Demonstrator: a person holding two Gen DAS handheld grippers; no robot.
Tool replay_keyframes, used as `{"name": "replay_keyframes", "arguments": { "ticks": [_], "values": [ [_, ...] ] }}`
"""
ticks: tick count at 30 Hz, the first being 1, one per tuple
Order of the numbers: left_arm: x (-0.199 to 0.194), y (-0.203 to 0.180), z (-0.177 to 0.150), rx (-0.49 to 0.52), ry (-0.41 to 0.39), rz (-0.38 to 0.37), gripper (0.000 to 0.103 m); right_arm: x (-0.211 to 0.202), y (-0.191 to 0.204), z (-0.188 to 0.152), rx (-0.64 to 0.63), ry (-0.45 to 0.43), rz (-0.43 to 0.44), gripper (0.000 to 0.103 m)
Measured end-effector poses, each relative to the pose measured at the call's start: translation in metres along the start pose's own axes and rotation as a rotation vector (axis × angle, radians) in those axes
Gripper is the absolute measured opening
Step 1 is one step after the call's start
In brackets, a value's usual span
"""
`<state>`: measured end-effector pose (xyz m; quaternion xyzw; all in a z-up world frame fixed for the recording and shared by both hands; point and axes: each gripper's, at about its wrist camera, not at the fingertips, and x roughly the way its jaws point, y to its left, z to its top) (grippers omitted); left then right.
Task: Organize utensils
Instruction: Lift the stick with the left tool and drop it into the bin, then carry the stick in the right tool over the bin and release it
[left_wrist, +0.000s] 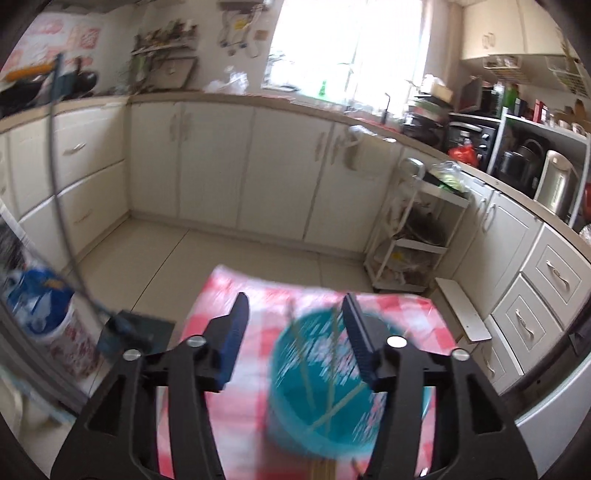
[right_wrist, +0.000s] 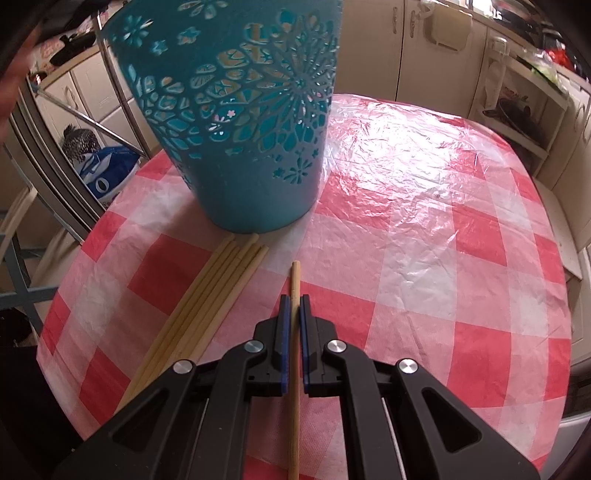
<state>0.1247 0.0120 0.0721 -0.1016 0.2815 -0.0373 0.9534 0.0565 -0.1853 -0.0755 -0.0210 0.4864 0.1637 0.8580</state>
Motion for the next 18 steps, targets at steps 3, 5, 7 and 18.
{"name": "replay_keyframes", "arguments": {
  "ticks": [3,5,7,18],
  "values": [
    [-0.010,0.022,-0.023,-0.057,0.047,0.038,0.057,-0.001,-0.013,-0.001,0.073,-0.007,0.044,0.006],
    [-0.007,0.034,-0.029,-0.085,0.086,0.043,0.057,-0.003,-0.022,-0.003,0.122,-0.010,0.082,0.006],
    [-0.007,0.040,-0.031,-0.083,0.088,0.043,0.058,-0.005,-0.026,-0.004,0.154,-0.016,0.114,0.006],
    [-0.012,0.048,-0.023,-0.087,0.084,0.047,0.063,-0.045,-0.038,0.001,0.276,-0.124,0.420,0.006]
  ]
}}
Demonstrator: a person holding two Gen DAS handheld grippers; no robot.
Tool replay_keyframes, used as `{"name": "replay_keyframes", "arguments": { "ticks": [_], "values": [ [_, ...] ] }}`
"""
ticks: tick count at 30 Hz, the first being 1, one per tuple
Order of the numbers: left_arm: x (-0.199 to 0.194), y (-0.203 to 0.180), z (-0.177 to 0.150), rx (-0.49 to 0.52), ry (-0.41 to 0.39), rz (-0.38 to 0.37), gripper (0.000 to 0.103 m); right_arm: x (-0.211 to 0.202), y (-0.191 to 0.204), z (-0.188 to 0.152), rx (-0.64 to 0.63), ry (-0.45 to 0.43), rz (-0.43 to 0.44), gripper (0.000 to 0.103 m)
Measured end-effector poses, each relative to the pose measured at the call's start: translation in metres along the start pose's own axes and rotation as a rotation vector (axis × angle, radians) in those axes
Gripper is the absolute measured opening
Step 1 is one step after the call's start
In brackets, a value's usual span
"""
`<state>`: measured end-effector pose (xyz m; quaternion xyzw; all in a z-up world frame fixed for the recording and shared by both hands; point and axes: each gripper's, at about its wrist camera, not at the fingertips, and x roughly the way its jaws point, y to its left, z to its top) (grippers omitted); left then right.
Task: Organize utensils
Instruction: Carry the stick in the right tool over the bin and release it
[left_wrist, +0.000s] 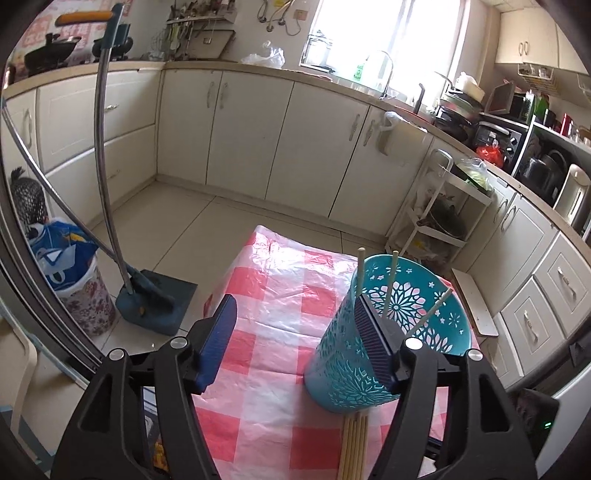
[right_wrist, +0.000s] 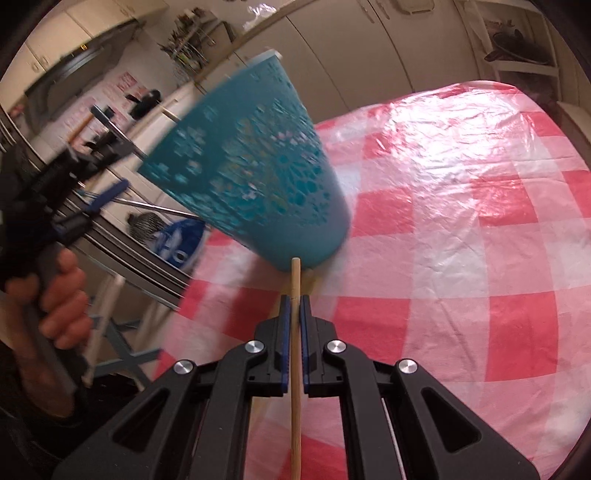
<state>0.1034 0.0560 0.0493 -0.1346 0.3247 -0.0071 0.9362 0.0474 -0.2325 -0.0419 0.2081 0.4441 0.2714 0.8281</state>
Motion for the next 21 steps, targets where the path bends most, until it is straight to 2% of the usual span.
{"name": "replay_keyframes", "arguments": {
  "ticks": [6,11,14,16,19,21],
  "values": [
    [0.000,0.011,0.003,-0.048,-0.003,0.014,0.063,-0.031,0.023,0.025,0.042,-0.105,0.186,0.006],
    [0.001,0.018,0.004,-0.090,-0.012,0.039,0.063,-0.055,0.064,0.075,-0.006,-0.253,0.225,0.006],
    [0.000,0.018,0.004,-0.093,-0.027,0.057,0.064,-0.064,0.089,0.111,-0.041,-0.380,0.169,0.006],
    [-0.002,0.017,0.004,-0.097,-0.037,0.066,0.066,-0.063,0.103,0.131,-0.062,-0.476,0.099,0.006],
    [-0.002,0.016,0.004,-0.097,-0.046,0.075,0.068,-0.048,0.114,0.156,-0.095,-0.606,-0.088,0.006],
    [-0.002,0.014,0.004,-0.095,-0.050,0.077,0.068,-0.034,0.113,0.163,-0.104,-0.644,-0.184,0.006]
  ]
}}
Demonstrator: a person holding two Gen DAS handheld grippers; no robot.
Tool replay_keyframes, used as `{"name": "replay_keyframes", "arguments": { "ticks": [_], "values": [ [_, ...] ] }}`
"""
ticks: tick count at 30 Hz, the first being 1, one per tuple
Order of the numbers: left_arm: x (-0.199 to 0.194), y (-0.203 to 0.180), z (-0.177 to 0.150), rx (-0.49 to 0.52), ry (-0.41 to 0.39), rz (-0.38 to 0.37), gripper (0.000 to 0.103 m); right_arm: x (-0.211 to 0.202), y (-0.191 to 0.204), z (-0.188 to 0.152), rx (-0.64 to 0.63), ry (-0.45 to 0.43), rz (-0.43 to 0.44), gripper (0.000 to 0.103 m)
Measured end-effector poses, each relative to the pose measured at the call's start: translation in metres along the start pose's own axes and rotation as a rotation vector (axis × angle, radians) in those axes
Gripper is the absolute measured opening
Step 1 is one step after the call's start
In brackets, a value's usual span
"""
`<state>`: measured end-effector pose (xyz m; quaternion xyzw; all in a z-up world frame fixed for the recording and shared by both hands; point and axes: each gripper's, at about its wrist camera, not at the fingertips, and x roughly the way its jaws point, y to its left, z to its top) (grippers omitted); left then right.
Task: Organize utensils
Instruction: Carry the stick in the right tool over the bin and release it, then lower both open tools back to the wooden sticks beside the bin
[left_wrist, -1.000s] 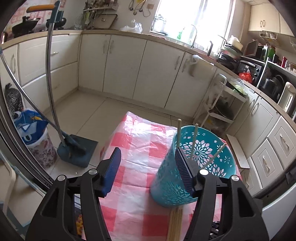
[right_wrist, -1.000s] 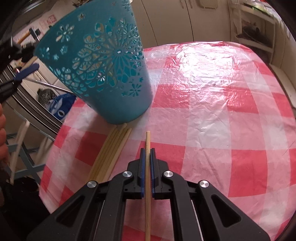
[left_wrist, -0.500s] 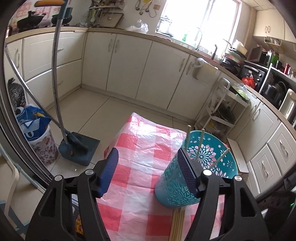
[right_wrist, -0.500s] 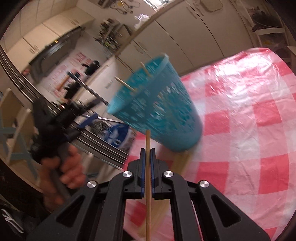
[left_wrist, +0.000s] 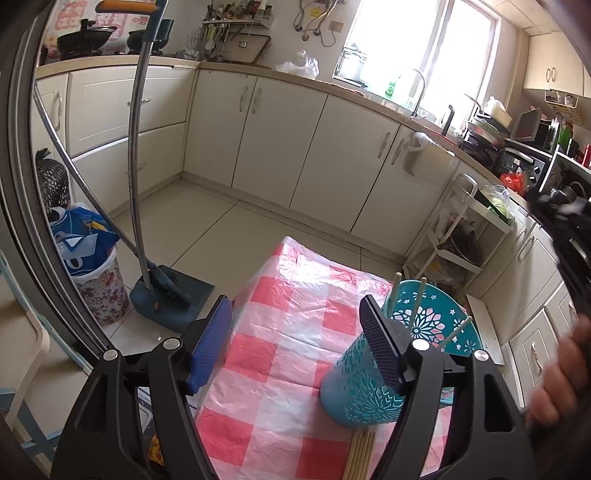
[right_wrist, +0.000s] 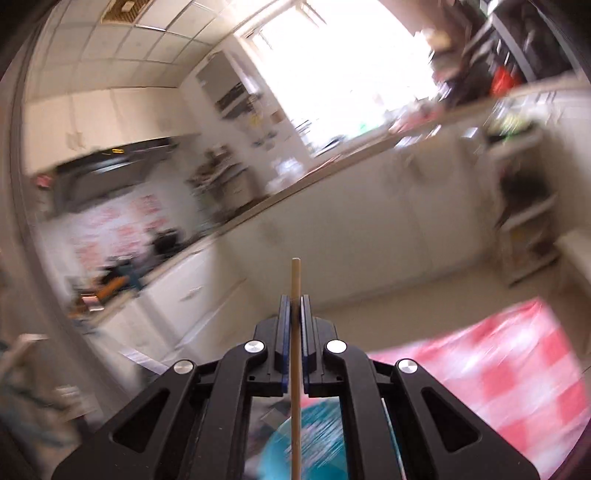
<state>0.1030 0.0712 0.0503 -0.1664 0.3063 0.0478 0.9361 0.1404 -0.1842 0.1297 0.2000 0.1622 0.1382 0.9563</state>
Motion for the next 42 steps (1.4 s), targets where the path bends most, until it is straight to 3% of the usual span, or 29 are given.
{"name": "replay_keyframes", "arguments": {
  "ticks": [4,8,16,20,25,27,32,42],
  "values": [
    [-0.002,-0.002,0.001,0.006,-0.009,-0.004,0.070,0.028,-0.003,-0.020,-0.061,0.027,-0.131,0.006],
    [-0.005,-0.002,0.002,0.011,-0.017,-0.002,0.071,0.027,-0.001,-0.041,-0.119,0.078,-0.143,0.007],
    [-0.006,-0.005,0.000,0.027,-0.023,0.008,0.073,-0.035,-0.001,-0.067,-0.148,0.068,-0.115,0.023],
    [-0.007,-0.009,-0.002,0.041,-0.026,0.015,0.073,-0.071,-0.015,-0.096,-0.123,0.071,-0.160,0.032],
    [-0.007,-0.014,-0.006,0.074,-0.029,0.028,0.074,-0.064,-0.042,-0.139,-0.095,0.202,-0.244,0.032],
    [-0.006,-0.016,-0.008,0.088,-0.029,0.034,0.075,-0.051,-0.052,-0.146,-0.043,0.277,-0.228,0.032],
    [-0.005,-0.020,-0.010,0.115,-0.031,0.043,0.076,-0.039,-0.050,-0.153,-0.061,0.337,-0.207,0.032],
    [-0.006,-0.019,-0.011,0.130,-0.029,0.048,0.079,-0.041,-0.053,-0.169,-0.060,0.390,-0.206,0.036]
  ]
}}
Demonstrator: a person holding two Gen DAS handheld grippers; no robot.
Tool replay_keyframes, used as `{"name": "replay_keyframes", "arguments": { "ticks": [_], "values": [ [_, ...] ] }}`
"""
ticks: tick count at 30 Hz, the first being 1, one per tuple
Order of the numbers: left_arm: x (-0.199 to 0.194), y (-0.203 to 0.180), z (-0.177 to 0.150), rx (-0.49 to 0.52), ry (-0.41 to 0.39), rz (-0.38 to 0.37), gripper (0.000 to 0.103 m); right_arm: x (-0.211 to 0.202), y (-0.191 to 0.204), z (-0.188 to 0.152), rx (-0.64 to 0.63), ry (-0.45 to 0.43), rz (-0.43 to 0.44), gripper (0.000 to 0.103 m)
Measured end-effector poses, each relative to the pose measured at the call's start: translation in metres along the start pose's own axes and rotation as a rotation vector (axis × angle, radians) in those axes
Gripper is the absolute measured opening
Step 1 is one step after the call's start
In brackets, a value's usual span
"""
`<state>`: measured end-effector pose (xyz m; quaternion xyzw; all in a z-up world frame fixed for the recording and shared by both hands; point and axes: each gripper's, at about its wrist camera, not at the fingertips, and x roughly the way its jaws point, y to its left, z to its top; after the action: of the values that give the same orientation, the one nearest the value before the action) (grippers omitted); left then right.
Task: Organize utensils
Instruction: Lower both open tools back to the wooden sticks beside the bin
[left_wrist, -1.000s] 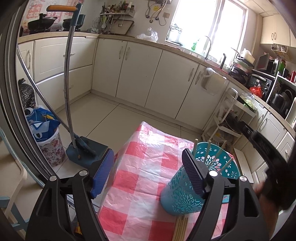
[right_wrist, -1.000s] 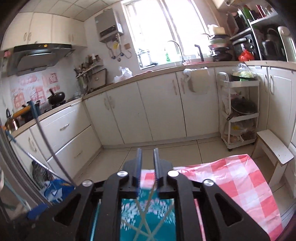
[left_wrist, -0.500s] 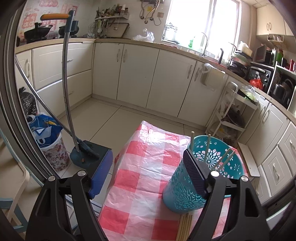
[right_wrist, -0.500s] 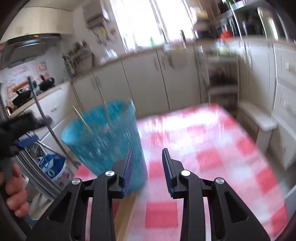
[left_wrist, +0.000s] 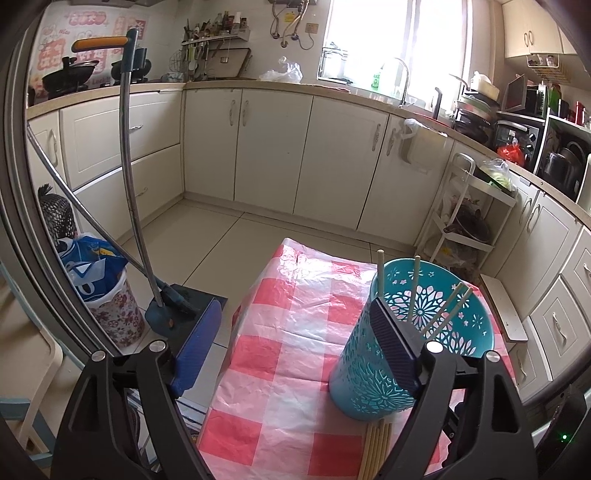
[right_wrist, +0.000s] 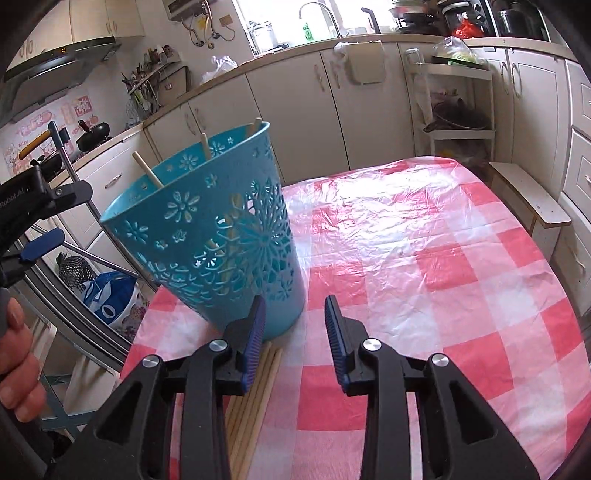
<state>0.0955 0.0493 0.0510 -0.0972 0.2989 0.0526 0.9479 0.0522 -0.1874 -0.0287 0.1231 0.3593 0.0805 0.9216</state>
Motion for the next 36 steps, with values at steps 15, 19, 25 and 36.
{"name": "replay_keyframes", "arguments": {
  "ticks": [15,19,25,36],
  "values": [
    [0.004,0.006,-0.004,0.014,0.014,0.010,0.081,0.007,0.003,-0.006,-0.055,0.058,-0.024,0.037],
    [0.008,0.011,-0.006,0.025,0.030,0.024,0.082,0.018,0.004,-0.013,-0.086,0.119,-0.036,0.037],
    [0.016,0.025,-0.009,0.041,0.065,0.054,0.082,0.027,0.007,-0.021,-0.113,0.177,-0.030,0.035],
    [0.027,0.023,-0.033,0.185,0.192,0.018,0.082,0.039,0.024,-0.036,-0.262,0.234,-0.075,0.030]
  ]
}}
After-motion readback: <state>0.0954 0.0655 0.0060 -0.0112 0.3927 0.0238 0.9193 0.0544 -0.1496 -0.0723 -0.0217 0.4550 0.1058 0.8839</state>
